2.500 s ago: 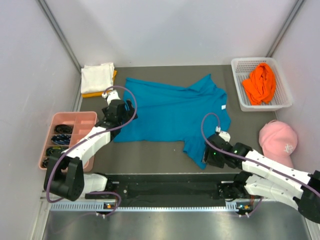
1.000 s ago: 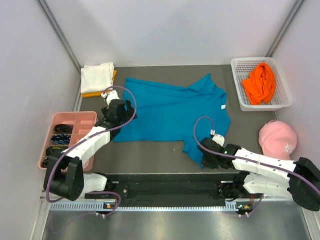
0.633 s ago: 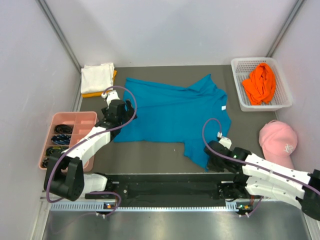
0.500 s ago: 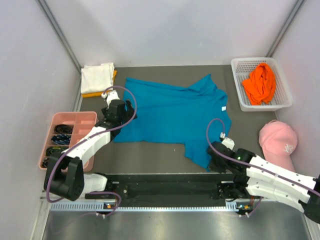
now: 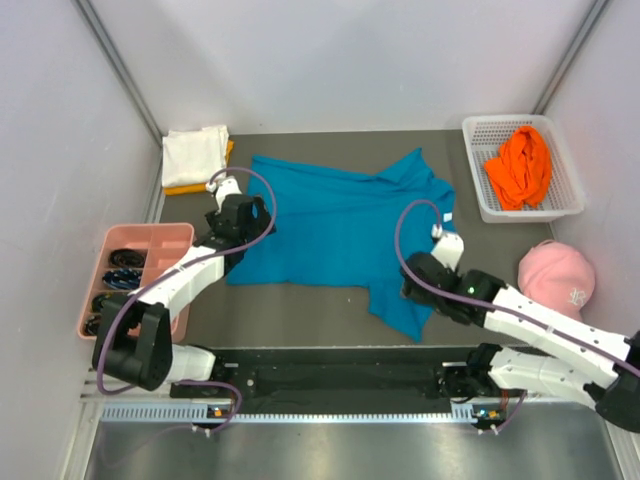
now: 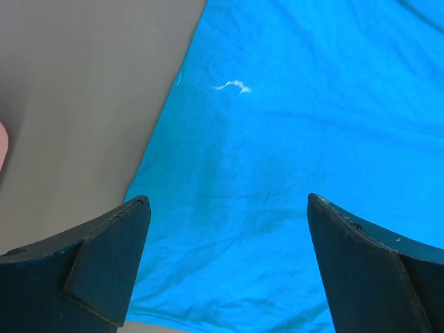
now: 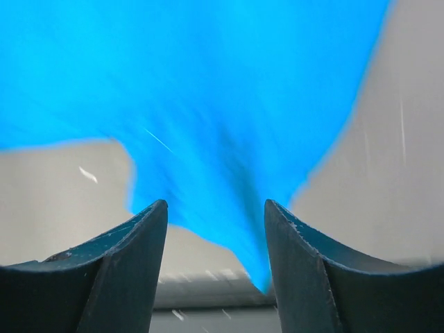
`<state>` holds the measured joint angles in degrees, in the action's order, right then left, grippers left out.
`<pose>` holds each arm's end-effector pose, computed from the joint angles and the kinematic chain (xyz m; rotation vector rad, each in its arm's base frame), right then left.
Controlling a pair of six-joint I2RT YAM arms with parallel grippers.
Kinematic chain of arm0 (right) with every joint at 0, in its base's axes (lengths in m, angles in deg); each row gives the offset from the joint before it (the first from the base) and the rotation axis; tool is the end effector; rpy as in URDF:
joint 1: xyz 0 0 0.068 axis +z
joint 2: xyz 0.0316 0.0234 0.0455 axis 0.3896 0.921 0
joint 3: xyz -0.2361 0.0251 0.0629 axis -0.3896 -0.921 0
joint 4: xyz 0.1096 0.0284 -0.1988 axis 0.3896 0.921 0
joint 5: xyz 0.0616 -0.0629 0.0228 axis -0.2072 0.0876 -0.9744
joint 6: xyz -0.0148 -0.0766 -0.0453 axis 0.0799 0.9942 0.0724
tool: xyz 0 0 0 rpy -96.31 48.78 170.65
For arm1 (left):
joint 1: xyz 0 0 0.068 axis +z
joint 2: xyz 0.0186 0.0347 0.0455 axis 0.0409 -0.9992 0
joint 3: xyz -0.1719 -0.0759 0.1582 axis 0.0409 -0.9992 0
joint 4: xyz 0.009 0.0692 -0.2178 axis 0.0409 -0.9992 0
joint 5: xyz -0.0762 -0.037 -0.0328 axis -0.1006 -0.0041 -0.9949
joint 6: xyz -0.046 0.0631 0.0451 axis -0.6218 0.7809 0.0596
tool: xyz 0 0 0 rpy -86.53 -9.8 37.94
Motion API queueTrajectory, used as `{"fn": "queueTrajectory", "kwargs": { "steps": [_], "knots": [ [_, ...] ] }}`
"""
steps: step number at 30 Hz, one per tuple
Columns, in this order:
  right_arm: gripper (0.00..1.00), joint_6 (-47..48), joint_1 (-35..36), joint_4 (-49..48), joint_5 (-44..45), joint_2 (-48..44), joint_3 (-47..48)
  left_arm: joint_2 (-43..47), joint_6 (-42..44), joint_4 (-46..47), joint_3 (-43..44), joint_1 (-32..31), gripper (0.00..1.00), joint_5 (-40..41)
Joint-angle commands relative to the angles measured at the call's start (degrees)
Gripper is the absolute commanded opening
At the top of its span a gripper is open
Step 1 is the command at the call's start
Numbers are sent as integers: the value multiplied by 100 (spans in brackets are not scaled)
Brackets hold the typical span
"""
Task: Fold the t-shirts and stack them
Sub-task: Flatten out the tshirt
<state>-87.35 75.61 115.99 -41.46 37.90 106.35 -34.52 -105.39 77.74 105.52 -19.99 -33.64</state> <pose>0.1338 0.1094 0.1879 0.2954 2.4165 0.1632 0.2893 -0.0630 0.1930 -0.4199 2.1325 -0.0845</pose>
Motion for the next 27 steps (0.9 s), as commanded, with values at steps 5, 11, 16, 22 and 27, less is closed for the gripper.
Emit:
{"fn": "queueTrajectory", "kwargs": {
  "steps": [5,11,16,22,27],
  "knots": [
    [55,2143,-1715,-2483,85,1359,1272,11,69,203,291,34,99,45],
    [52,3031,-3193,-3478,-1223,3485,2991,-42,25,211,255,34,99,-148],
    [49,3595,-3484,-3970,-1745,5022,4083,-138,86,238,308,42,99,-105],
    [46,3806,-3730,-3865,-2149,6255,5490,-314,78,299,370,42,99,-166],
    [45,3877,-3888,-3611,-2334,7256,6492,-376,104,282,387,42,99,-158]
  ]
}}
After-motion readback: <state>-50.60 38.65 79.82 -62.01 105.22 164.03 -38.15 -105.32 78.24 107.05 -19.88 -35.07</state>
